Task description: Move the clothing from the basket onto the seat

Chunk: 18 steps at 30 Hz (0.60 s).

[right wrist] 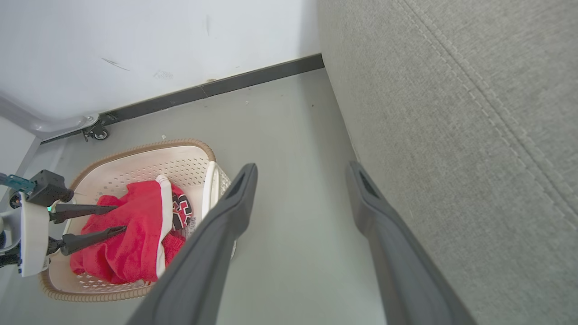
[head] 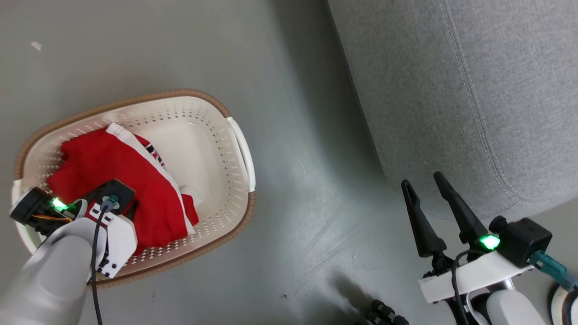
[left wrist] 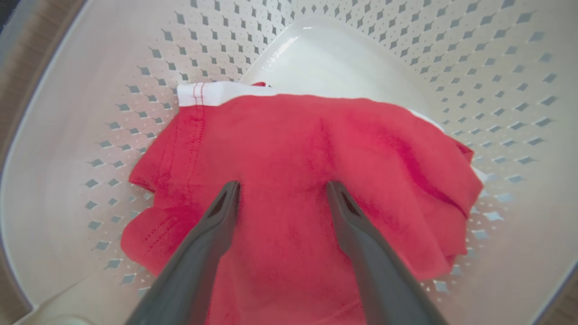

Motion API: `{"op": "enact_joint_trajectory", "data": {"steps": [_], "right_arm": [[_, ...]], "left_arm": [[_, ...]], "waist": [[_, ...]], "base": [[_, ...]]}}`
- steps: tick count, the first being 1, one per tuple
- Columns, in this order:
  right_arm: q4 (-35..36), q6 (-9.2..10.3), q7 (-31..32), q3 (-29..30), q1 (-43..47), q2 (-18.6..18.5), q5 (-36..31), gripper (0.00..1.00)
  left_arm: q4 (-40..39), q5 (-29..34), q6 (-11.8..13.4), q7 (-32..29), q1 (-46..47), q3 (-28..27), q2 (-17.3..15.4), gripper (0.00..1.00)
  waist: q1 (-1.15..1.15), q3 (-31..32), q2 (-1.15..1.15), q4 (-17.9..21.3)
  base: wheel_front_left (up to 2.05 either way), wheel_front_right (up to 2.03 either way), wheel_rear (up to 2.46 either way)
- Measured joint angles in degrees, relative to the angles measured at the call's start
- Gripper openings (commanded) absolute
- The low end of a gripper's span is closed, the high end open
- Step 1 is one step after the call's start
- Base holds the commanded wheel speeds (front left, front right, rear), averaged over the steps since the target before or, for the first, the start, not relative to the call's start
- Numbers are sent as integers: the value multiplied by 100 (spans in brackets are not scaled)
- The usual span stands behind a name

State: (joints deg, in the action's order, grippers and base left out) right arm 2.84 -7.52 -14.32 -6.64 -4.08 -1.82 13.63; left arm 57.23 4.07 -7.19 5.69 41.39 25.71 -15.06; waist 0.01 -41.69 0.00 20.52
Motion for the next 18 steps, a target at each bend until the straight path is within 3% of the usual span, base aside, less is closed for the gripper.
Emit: {"op": "enact_joint_trajectory", "data": {"steps": [18], "right_arm": [[7, 0, -4, -312, -473, 0, 321, 100]], "left_arm": [[638, 211, -2, -631, 671, 116, -385, 100]], "waist": [[0, -603, 0, 509]], "base": [[0, 0, 0]]}}
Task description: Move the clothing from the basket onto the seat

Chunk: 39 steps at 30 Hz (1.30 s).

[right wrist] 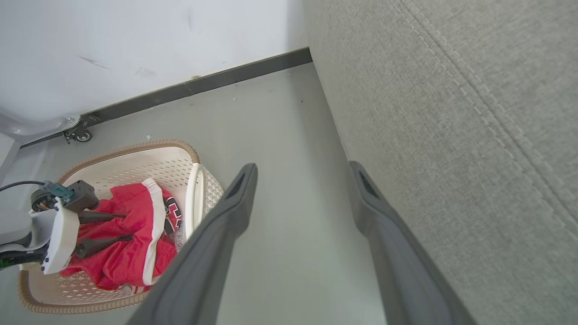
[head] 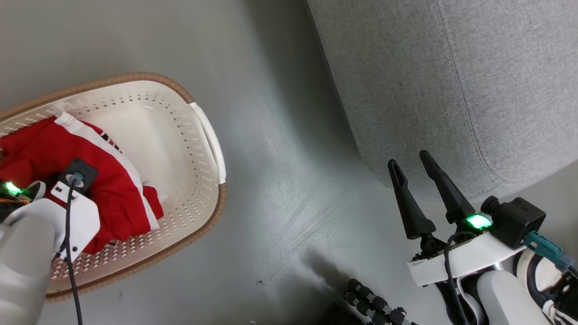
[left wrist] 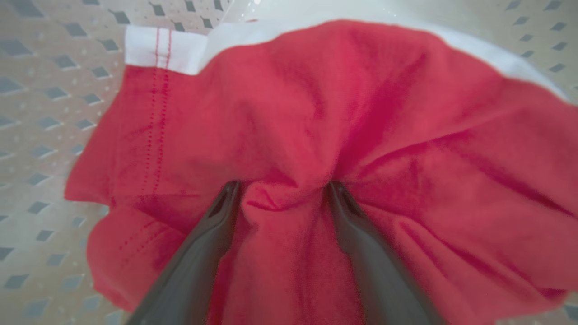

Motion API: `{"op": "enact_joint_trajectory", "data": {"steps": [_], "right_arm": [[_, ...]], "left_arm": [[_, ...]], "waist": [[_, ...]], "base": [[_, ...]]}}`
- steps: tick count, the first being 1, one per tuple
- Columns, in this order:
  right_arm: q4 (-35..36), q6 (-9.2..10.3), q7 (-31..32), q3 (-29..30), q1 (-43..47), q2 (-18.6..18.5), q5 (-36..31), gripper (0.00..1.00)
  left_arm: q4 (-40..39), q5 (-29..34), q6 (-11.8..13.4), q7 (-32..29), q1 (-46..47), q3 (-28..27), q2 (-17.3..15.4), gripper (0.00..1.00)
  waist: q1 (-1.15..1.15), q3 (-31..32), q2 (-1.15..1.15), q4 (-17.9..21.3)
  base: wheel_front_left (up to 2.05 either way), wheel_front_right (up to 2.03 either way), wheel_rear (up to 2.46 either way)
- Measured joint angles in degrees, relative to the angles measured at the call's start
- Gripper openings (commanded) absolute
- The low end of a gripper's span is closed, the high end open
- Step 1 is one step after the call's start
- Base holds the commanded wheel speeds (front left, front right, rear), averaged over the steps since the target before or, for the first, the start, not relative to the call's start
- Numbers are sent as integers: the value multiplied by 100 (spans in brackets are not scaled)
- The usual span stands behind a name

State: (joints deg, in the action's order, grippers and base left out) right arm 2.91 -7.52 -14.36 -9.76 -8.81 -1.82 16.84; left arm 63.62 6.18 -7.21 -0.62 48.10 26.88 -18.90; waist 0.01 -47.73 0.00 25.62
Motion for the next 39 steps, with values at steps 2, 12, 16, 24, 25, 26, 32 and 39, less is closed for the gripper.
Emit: {"op": "enact_joint_trajectory", "data": {"steps": [2, 12, 16, 24, 25, 26, 32, 39], "right_arm": [[-8, 0, 0, 0, -9, 0, 31, 100], [-68, 0, 0, -80, -335, 0, 136, 100], [-108, 0, 0, -60, -365, -1, 134, 100], [-156, 0, 0, 22, -699, -1, 133, 100], [-157, 0, 0, 35, -723, -2, 133, 100], [-163, 0, 0, 58, -745, -2, 133, 100], [-204, 0, 0, 154, -943, -7, 123, 100], [-346, 0, -1, 254, -1056, -9, 78, 100]], "left_arm": [[41, 1, 0, -41, 54, 0, -26, 93], [114, -1, 0, -10, 97, -16, -129, 0], [133, -7, 0, 82, 121, -14, -82, 0], [200, -18, 0, 243, 122, -7, 34, 0], [209, -20, 0, 275, 122, -7, 54, 0], [215, -25, 0, 292, 122, -10, 70, 0], [263, -71, 1, 446, 121, -10, 174, 0], [315, -71, 26, 660, 112, 8, 299, 0]], "waist": [[0, -38, 0, 46], [0, -114, 0, 200], [0, -84, 0, 188], [0, 27, 0, 117], [0, 46, 0, 105], [0, 65, 0, 93], [0, 213, 0, 11], [0, 444, 0, -92]], "base": [[0, 0, 0], [0, 0, 0], [0, 0, 0], [0, 0, 0], [0, 0, 0], [0, 0, 0], [0, 0, 0], [0, 0, 0]]}}
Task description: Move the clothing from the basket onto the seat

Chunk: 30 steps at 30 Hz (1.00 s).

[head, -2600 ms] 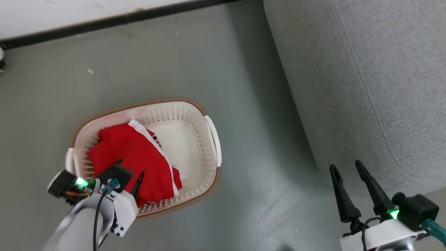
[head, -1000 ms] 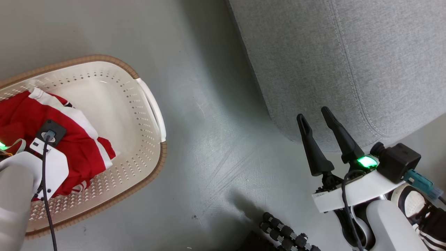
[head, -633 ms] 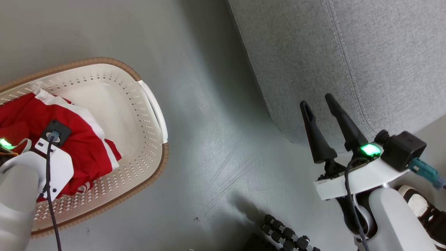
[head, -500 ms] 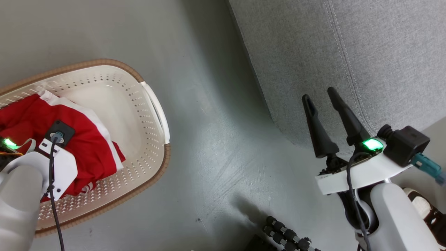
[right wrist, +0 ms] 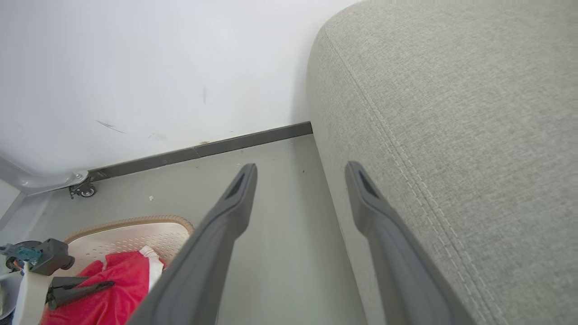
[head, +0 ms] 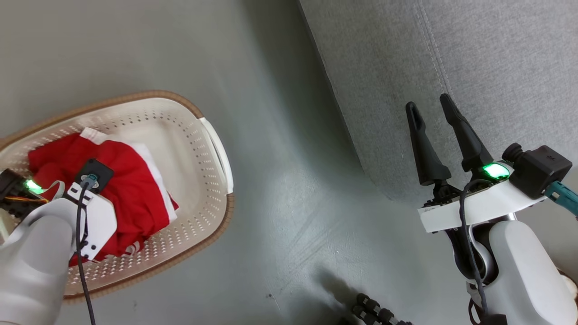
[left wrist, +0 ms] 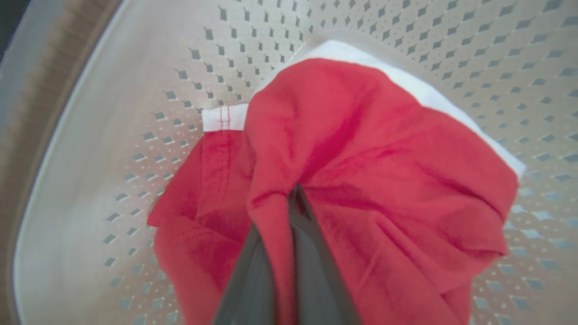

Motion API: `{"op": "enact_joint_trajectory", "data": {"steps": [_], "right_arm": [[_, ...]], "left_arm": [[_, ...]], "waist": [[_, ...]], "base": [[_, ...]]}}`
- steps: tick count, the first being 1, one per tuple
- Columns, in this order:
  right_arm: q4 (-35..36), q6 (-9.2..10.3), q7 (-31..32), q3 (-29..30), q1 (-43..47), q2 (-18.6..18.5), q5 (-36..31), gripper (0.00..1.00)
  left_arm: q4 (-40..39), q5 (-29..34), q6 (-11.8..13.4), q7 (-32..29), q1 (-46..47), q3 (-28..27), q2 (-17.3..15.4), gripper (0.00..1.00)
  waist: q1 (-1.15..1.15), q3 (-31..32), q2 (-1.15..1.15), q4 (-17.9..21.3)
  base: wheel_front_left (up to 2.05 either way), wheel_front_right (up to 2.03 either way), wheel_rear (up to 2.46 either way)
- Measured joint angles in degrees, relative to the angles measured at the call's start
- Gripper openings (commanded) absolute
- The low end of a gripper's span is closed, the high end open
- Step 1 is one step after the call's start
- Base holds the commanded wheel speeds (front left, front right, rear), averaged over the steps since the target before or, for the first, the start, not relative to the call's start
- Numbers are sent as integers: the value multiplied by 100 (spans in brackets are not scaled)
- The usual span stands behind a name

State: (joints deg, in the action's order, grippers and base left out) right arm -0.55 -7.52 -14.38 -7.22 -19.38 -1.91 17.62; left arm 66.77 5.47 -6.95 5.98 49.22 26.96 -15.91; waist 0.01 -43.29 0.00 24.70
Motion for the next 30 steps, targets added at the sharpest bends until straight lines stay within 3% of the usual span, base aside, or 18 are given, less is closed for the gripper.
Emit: {"op": "enact_joint_trajectory", "data": {"steps": [16, 30], "right_arm": [[-349, 0, 0, 100, -211, -15, -188, 100], [-736, 0, 0, 213, -22, -35, -471, 100]], "left_arm": [[-29, -227, 112, 677, -201, -37, 420, 0], [-463, -705, 176, 823, -777, -368, 740, 0]], "waist": [[0, 772, 0, -301], [0, 1801, 0, -679]], "base": [[0, 0, 0], [0, 0, 0]]}}
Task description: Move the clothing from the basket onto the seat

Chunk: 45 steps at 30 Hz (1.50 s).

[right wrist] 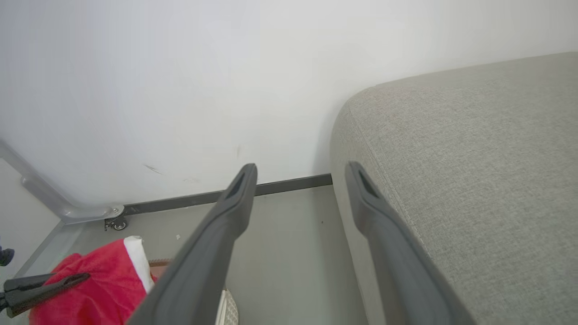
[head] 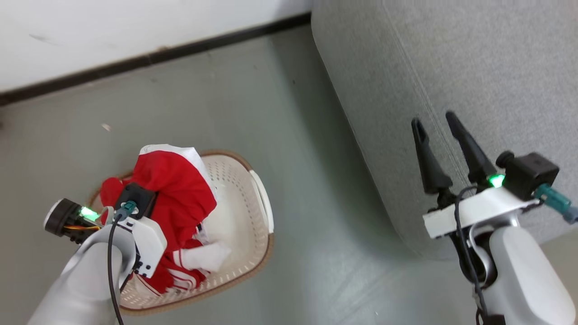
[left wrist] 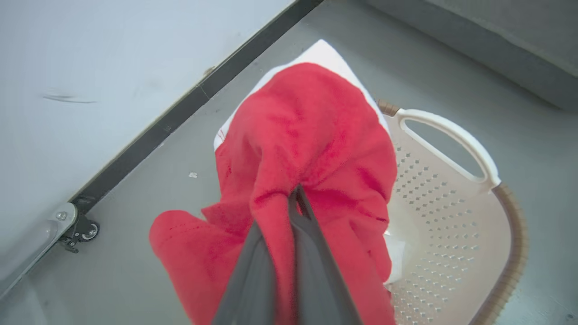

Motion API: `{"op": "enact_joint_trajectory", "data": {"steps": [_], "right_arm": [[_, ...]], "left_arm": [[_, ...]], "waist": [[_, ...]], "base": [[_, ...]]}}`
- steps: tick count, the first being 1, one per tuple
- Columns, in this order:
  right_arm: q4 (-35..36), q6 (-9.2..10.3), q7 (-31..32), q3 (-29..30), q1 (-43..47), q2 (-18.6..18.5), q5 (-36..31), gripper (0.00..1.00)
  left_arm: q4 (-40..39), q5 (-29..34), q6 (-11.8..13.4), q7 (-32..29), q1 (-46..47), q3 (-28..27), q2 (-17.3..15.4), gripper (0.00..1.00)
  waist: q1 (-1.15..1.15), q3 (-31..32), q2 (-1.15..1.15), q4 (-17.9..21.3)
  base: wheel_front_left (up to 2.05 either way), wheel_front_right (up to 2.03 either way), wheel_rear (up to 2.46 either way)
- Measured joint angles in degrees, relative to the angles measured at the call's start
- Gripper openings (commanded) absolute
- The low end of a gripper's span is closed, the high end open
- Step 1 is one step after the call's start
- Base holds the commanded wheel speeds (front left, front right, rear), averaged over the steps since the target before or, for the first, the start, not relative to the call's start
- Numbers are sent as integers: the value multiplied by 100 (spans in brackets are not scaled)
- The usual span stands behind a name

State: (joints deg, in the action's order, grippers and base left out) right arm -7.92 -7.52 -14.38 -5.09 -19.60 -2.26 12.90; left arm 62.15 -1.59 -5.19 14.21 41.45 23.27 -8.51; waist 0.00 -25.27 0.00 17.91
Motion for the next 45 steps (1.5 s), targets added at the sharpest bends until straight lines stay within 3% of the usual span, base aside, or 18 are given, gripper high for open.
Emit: {"op": "enact_joint_trajectory", "data": {"steps": [17, 22, 45], "right_arm": [[-51, 1, 0, 209, 648, -13, -293, 100], [-23, -2, 0, -3, 827, -1, -510, 100], [-36, -1, 0, 45, 1650, -12, -320, 100]], "left_arm": [[-1983, -531, 49, 0, -851, -402, 289, 0], [-2759, -604, 49, 1, -1056, -527, 304, 0], [-5175, -1050, -105, 8, -1744, -743, 493, 0]], "waist": [[0, 1140, 0, -493], [0, 1424, 0, -635], [0, 2385, 0, -1154]], "base": [[0, 0, 0], [0, 0, 0], [0, 0, 0]]}}
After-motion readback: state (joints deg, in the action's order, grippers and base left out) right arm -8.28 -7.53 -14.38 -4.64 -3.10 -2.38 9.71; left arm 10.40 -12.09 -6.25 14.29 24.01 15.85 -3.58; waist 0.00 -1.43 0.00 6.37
